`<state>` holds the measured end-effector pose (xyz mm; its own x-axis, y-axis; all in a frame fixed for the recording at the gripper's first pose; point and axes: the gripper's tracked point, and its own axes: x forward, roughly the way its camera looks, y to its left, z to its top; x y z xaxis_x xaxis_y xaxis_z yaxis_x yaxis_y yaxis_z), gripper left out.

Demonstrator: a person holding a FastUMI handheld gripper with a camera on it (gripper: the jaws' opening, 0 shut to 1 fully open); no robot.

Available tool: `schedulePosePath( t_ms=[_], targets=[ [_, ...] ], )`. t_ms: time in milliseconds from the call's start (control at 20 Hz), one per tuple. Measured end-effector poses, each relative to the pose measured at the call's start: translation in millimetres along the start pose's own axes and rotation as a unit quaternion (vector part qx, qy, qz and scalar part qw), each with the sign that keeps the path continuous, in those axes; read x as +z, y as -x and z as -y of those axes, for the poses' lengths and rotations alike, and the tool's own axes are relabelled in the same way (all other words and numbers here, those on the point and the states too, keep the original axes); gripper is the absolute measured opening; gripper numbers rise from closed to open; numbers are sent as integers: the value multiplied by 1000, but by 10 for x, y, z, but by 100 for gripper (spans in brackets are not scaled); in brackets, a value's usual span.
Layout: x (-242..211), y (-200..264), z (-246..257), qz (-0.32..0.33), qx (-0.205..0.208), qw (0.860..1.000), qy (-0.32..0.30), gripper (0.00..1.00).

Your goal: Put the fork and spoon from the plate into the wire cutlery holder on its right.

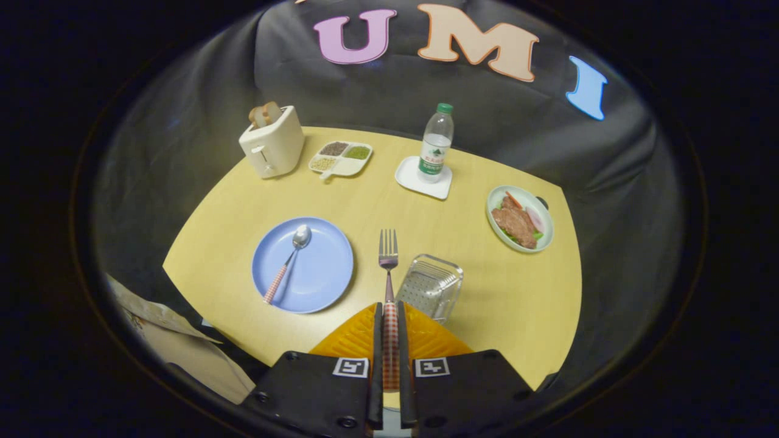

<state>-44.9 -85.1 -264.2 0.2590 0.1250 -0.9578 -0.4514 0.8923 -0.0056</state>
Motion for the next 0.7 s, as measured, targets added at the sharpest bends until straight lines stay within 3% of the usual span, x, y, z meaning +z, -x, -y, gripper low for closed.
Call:
schedulePosePath(
  t_ms=[700],
  targets=[
    [-388, -279, 426, -129, 3, 991, 42, 14]
  ],
)
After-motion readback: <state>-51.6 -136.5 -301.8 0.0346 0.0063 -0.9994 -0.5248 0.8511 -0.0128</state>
